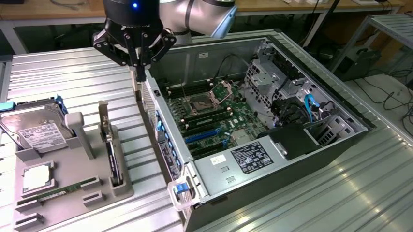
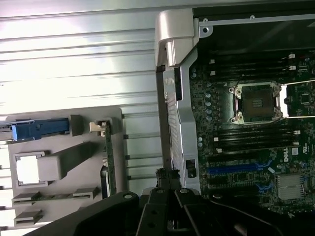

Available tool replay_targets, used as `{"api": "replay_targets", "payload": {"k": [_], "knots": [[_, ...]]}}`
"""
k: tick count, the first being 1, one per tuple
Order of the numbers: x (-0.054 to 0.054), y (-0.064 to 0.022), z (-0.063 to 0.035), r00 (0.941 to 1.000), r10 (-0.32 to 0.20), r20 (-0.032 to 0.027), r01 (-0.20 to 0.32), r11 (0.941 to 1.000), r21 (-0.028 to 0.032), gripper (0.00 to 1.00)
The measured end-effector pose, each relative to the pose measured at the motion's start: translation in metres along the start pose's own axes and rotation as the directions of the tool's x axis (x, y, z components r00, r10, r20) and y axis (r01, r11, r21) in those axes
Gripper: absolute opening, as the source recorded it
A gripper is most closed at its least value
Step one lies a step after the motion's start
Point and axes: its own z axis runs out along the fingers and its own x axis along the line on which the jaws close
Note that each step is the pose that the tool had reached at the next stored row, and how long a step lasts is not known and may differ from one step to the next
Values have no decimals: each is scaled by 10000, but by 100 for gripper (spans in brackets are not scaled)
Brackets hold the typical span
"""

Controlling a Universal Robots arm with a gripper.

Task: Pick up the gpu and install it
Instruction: 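Reach for the gpu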

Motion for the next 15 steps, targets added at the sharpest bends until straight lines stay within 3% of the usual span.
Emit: {"api": "replay_targets", "payload": {"k": [15], "knots": [[225, -96, -9, 10000, -4, 0, 4, 10000, -1, 11]]}}
